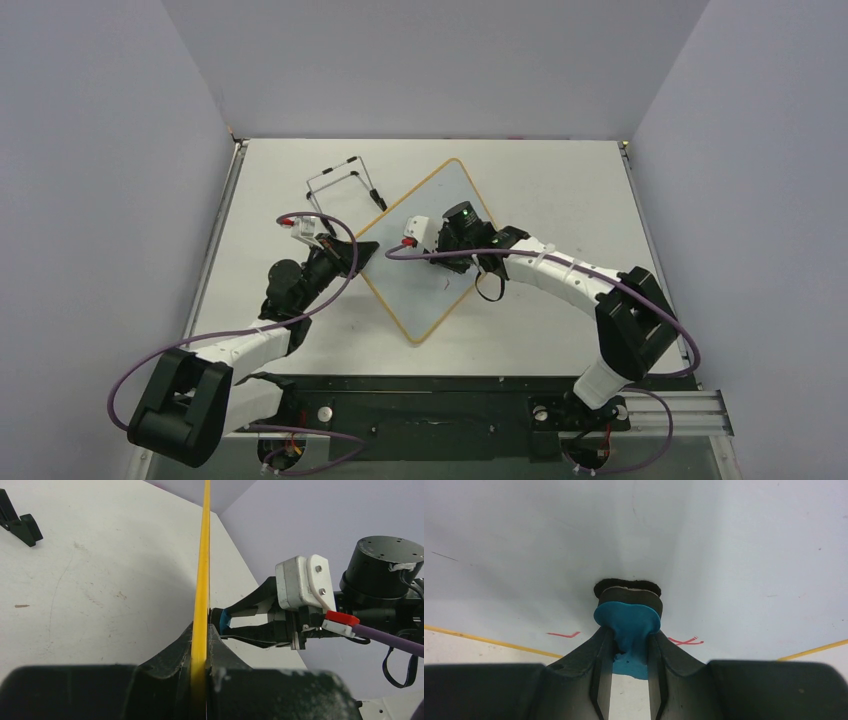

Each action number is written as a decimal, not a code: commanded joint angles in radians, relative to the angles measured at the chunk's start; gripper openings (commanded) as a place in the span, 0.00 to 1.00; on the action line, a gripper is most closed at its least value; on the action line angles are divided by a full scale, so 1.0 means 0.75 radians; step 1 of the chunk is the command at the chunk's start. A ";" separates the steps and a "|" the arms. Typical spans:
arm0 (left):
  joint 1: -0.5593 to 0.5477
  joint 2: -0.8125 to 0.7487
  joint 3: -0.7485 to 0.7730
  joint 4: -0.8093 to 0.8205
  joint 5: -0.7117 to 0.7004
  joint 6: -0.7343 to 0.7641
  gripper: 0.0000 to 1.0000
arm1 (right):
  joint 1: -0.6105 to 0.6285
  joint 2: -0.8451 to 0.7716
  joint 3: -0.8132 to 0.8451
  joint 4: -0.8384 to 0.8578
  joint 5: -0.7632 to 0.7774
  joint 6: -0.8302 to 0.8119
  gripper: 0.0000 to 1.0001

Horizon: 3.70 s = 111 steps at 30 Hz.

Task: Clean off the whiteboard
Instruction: Erase the whiteboard at the center of the board.

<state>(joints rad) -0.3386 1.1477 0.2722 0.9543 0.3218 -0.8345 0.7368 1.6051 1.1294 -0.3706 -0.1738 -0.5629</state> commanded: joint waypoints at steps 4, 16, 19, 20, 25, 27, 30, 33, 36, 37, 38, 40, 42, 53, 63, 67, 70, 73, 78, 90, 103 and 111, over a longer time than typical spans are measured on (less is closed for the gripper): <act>-0.007 -0.021 0.062 0.152 0.062 -0.035 0.00 | -0.064 0.082 0.015 -0.253 -0.108 -0.247 0.00; -0.005 -0.062 0.054 0.131 0.057 -0.030 0.00 | 0.034 0.038 -0.002 -0.285 -0.115 -0.290 0.00; -0.005 -0.070 0.059 0.123 0.060 -0.027 0.00 | -0.056 0.044 -0.047 -0.261 -0.062 -0.291 0.00; -0.005 -0.069 0.060 0.123 0.061 -0.029 0.00 | -0.068 0.046 -0.059 -0.245 -0.016 -0.294 0.00; -0.005 -0.067 0.058 0.136 0.062 -0.035 0.00 | -0.068 0.045 -0.137 -0.185 0.102 -0.292 0.00; -0.005 -0.068 0.057 0.137 0.060 -0.036 0.00 | -0.039 0.046 -0.136 -0.187 0.101 -0.292 0.00; -0.006 -0.072 0.055 0.139 0.060 -0.035 0.00 | 0.054 0.048 -0.134 -0.197 0.076 -0.292 0.00; -0.005 -0.078 0.052 0.134 0.060 -0.033 0.00 | 0.122 0.039 -0.111 -0.178 0.058 -0.253 0.00; -0.003 -0.084 0.047 0.129 0.058 -0.033 0.00 | 0.139 0.000 -0.067 -0.119 0.058 -0.159 0.00; -0.003 -0.085 0.047 0.129 0.058 -0.032 0.00 | 0.138 -0.007 -0.060 -0.080 0.080 -0.141 0.00; -0.003 -0.084 0.046 0.130 0.059 -0.032 0.00 | 0.128 -0.024 -0.052 -0.064 0.104 -0.112 0.00; -0.004 -0.081 0.048 0.132 0.060 -0.035 0.00 | 0.095 -0.039 -0.051 -0.028 0.131 -0.081 0.00; -0.003 -0.080 0.050 0.136 0.064 -0.039 0.00 | 0.046 -0.036 -0.055 -0.012 0.151 -0.066 0.00; -0.003 -0.073 0.055 0.147 0.066 -0.043 0.00 | 0.018 0.055 -0.096 -0.139 0.081 -0.159 0.00; 0.000 -0.097 0.059 0.108 0.064 -0.027 0.00 | 0.149 0.043 -0.052 -0.166 0.058 -0.139 0.00; 0.001 -0.088 0.058 0.122 0.071 -0.030 0.00 | 0.065 0.072 -0.038 -0.158 0.094 -0.119 0.00; 0.001 -0.089 0.053 0.126 0.068 -0.034 0.00 | -0.021 0.091 -0.043 -0.145 0.142 -0.117 0.00; 0.001 -0.089 0.051 0.129 0.068 -0.035 0.00 | -0.056 0.098 -0.051 -0.138 0.171 -0.115 0.00; 0.000 -0.084 0.050 0.136 0.068 -0.040 0.00 | 0.029 0.092 -0.044 -0.160 0.117 -0.113 0.00; 0.000 -0.073 0.051 0.135 0.076 -0.045 0.00 | 0.058 0.013 0.149 -0.031 0.105 0.102 0.00; -0.002 -0.068 0.051 0.143 0.076 -0.051 0.00 | -0.029 0.143 0.074 -0.255 -0.092 -0.088 0.00; -0.002 -0.076 0.027 0.156 0.076 -0.058 0.00 | 0.058 0.056 0.117 -0.134 -0.134 0.034 0.00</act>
<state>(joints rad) -0.3294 1.1137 0.2710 0.9264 0.3172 -0.8230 0.7704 1.6909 1.1950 -0.5808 -0.1814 -0.5930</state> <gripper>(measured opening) 0.027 0.219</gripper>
